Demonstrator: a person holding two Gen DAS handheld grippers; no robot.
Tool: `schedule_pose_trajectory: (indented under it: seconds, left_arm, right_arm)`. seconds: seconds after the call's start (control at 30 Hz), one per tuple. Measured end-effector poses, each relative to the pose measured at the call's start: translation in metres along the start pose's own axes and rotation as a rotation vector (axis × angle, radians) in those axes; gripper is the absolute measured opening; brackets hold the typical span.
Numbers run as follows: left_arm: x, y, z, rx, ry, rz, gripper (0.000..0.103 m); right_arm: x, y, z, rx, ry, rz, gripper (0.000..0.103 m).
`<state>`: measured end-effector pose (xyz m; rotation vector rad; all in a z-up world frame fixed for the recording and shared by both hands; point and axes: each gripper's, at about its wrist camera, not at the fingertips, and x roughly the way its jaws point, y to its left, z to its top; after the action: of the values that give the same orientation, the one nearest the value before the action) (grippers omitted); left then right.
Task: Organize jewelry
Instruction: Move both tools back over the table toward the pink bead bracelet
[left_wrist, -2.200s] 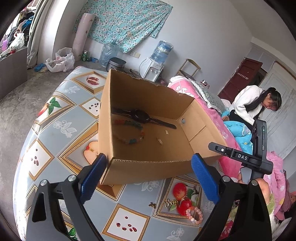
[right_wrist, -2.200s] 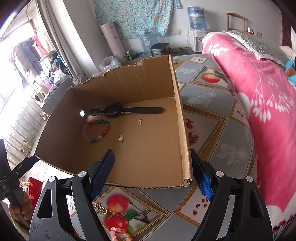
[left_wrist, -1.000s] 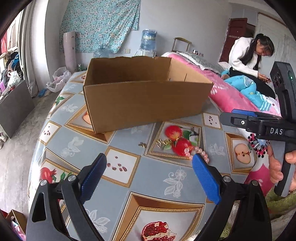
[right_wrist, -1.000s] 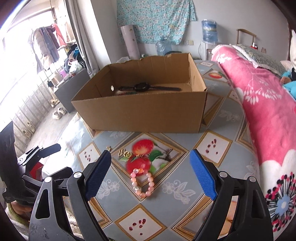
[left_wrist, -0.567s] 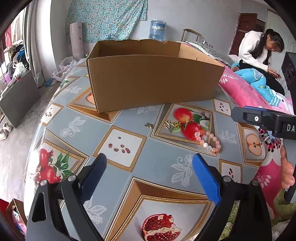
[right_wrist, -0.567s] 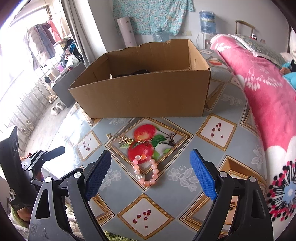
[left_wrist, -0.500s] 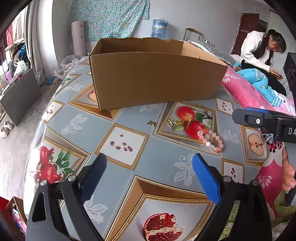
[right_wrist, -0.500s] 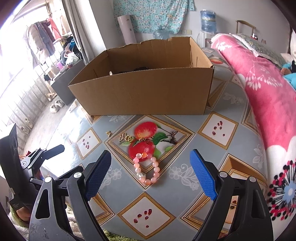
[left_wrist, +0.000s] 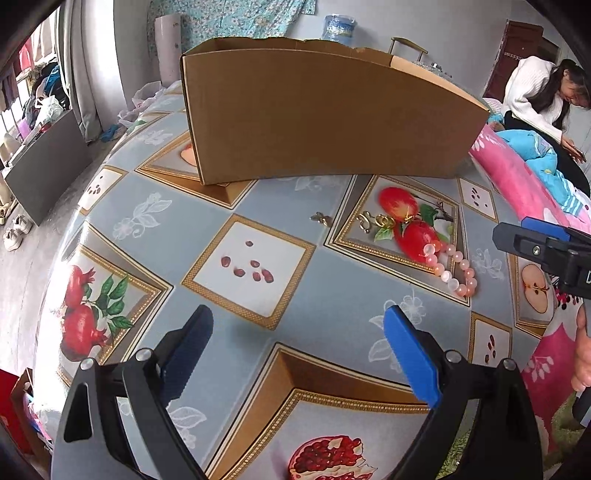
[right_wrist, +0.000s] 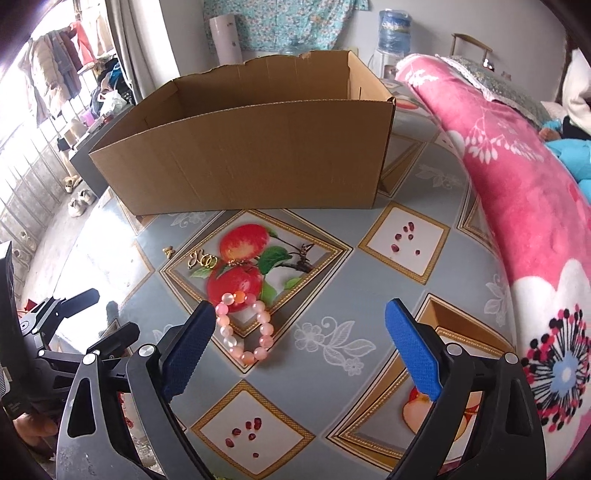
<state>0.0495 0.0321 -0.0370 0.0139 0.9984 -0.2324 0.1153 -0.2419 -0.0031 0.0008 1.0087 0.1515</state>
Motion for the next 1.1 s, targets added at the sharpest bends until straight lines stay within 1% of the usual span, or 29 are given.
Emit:
schedule_pose_trajectory:
  seconds: [0.1, 0.17, 0.27, 0.43, 0.53, 0.63, 0.73, 0.8, 0.83, 0.97, 1.1]
  left_arm:
    - [0.002, -0.002, 0.002, 0.005, 0.009, 0.002, 0.091]
    - [-0.002, -0.003, 0.004, 0.003, -0.008, -0.007, 0.091]
    - [-0.010, -0.004, 0.006, 0.013, -0.047, -0.018, 0.091]
    - [-0.018, -0.007, 0.007, 0.037, -0.082, -0.018, 0.091]
    - [-0.018, -0.008, 0.008, 0.053, -0.101, -0.017, 0.091]
    - [-0.019, -0.009, 0.011, 0.073, -0.130, -0.014, 0.091]
    - [-0.018, -0.013, 0.013, 0.088, -0.145, -0.038, 0.091]
    - [-0.015, -0.016, 0.015, 0.100, -0.143, -0.052, 0.086]
    - [-0.014, -0.017, 0.016, 0.106, -0.142, -0.051, 0.085]
    - [-0.010, -0.019, 0.017, 0.116, -0.137, -0.066, 0.074]
    - [-0.007, -0.020, 0.018, 0.135, -0.137, -0.089, 0.062]
  right_arm:
    - [0.002, -0.003, 0.001, -0.001, -0.013, -0.062, 0.090]
    - [0.001, -0.005, 0.003, 0.000, -0.031, -0.091, 0.092]
    - [-0.003, -0.008, 0.004, 0.011, -0.059, -0.110, 0.093]
    - [-0.011, -0.014, 0.003, 0.032, -0.070, -0.052, 0.093]
    - [-0.009, -0.019, 0.002, 0.035, -0.067, 0.007, 0.093]
    - [-0.011, -0.027, 0.004, 0.073, -0.086, 0.065, 0.093]
    - [-0.008, -0.028, 0.006, 0.078, -0.085, 0.110, 0.092]
    - [-0.002, -0.024, 0.008, 0.079, -0.057, 0.147, 0.090]
    - [0.000, -0.022, 0.008, 0.073, -0.049, 0.165, 0.086]
    - [-0.001, -0.007, 0.006, 0.025, -0.056, 0.227, 0.080]
    - [0.004, 0.010, 0.008, -0.033, -0.041, 0.269, 0.066]
